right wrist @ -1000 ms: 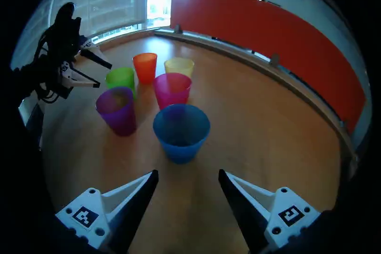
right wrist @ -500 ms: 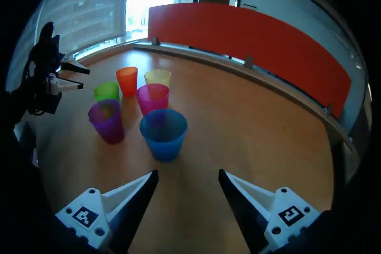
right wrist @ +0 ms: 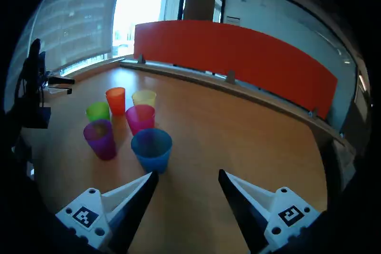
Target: Pour water
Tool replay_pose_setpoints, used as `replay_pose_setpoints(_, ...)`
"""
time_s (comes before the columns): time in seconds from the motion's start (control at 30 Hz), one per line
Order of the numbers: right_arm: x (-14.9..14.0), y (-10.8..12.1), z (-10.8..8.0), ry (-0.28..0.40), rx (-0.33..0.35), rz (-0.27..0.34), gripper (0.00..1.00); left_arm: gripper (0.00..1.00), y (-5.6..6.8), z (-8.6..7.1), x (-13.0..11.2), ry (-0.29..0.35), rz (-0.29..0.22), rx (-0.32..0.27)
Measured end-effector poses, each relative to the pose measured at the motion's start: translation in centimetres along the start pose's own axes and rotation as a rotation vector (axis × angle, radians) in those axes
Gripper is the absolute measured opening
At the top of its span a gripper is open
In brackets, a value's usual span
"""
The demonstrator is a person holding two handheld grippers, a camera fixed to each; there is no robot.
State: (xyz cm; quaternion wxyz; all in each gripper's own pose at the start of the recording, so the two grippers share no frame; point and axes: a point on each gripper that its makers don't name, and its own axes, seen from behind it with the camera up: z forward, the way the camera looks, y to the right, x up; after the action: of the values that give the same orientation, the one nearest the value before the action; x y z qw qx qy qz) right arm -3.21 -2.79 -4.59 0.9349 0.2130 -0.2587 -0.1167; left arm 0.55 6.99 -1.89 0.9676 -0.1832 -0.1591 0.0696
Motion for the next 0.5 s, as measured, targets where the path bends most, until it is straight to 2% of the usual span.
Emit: replay_pose_setpoints(0.5, 4.2, 1.4, -0.9, 0.183, -0.14, 0.021, 0.98, 0.91, -2.8, -2.5, 0.9, 0.098, -0.105, 0.116)
